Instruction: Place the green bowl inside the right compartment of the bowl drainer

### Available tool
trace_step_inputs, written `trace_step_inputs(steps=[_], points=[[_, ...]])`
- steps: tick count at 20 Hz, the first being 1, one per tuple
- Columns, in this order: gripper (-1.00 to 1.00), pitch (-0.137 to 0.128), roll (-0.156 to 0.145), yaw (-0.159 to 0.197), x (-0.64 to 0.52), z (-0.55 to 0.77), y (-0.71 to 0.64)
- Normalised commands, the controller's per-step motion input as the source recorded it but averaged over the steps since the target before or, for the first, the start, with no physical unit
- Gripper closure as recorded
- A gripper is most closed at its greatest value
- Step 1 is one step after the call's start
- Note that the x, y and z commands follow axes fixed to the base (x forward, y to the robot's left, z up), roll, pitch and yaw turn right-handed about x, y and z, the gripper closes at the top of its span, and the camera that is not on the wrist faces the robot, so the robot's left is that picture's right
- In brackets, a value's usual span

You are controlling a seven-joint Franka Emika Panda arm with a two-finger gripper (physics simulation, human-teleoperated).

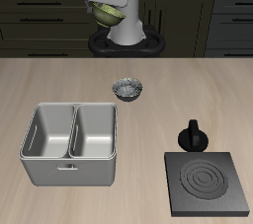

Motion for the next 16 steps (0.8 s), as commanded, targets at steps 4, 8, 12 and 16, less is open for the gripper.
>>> trace_step_inputs(steps=[4,8,12,16], points=[[1.00,0.001,-0.003,-0.002,0.30,0.14,-0.08],[1.00,-0.018,0.007,-0.001,0.42,0.15,-0.07],[1.00,-0.008,-0.011,0.013,0.30,0.11,-0.16],[1.00,-0.011,-0.005,0.019,0.23,0.17,-0.14]])
